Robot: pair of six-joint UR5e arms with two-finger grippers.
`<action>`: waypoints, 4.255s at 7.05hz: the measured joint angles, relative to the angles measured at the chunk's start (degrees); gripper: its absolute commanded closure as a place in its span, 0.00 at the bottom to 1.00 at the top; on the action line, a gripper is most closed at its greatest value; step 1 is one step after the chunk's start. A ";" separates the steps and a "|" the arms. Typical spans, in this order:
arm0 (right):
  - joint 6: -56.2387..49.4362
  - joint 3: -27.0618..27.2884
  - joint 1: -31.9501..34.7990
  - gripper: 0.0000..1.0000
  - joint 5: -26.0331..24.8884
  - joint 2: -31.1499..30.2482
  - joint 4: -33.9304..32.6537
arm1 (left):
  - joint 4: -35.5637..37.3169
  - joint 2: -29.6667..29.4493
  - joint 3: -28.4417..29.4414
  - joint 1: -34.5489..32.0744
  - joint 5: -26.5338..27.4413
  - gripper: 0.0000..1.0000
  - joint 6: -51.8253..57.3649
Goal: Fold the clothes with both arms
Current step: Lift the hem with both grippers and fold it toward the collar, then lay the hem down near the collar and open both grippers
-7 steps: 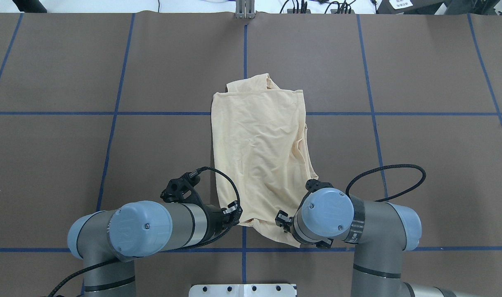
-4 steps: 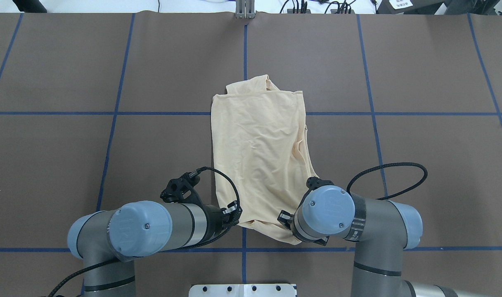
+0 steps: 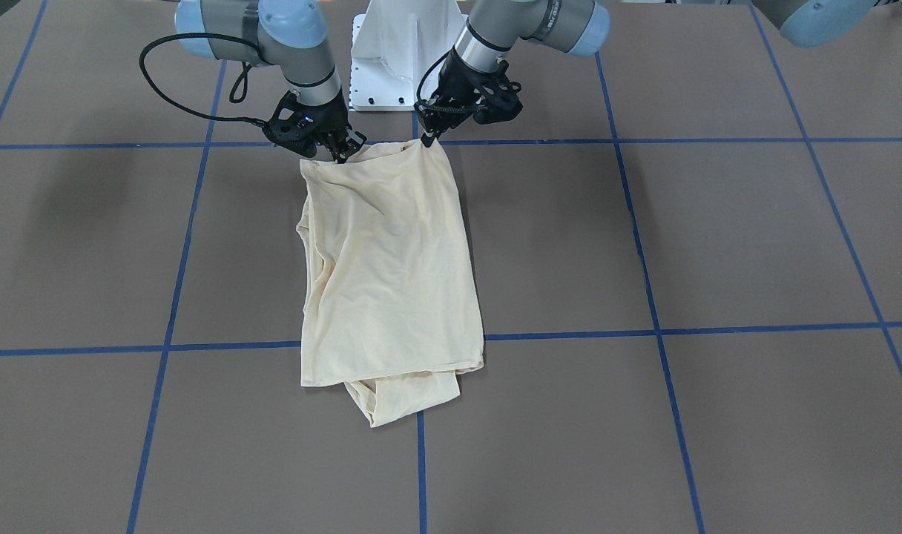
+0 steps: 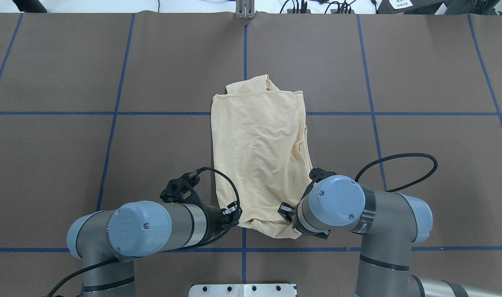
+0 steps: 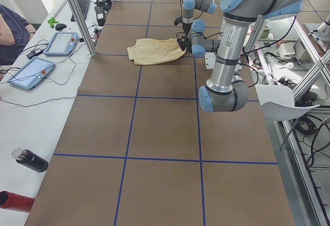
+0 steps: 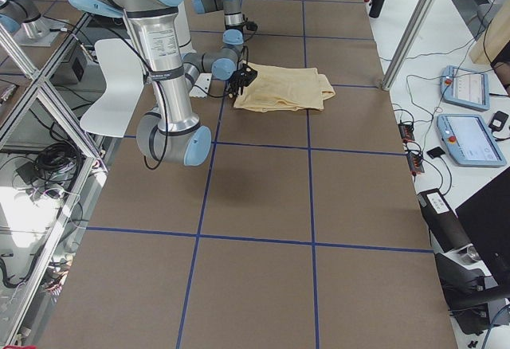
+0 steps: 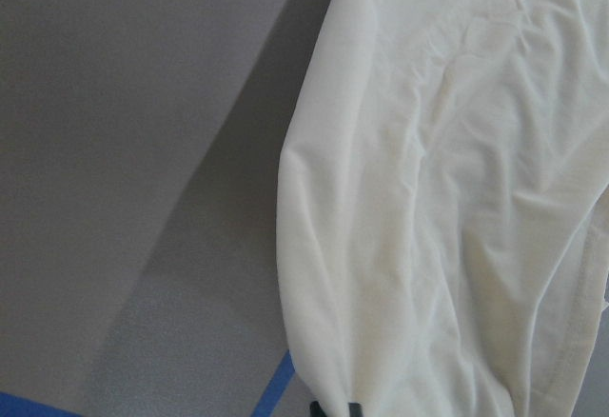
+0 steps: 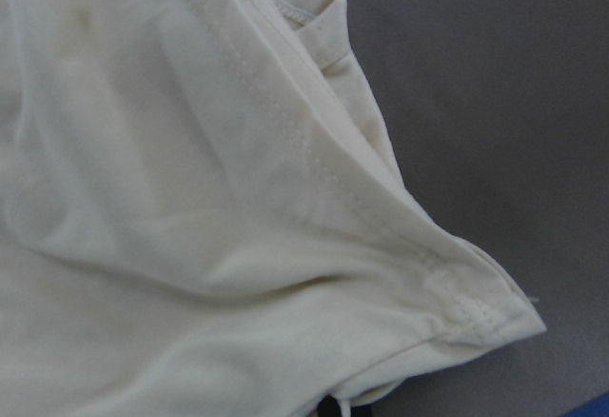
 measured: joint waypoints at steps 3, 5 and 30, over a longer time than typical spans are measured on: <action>0.07 4.01 -3.92 1.00 0.30 -1.35 -1.13 | 0.42 0.65 -1.38 0.55 -2.99 1.00 0.16; 0.01 5.05 -5.56 1.00 1.74 -1.55 -3.05 | 1.41 0.73 -2.71 1.70 -3.34 1.00 0.23; -32.93 -38.58 19.81 0.00 9.13 26.87 12.23 | -9.40 -7.36 22.11 -32.04 -18.66 0.01 23.11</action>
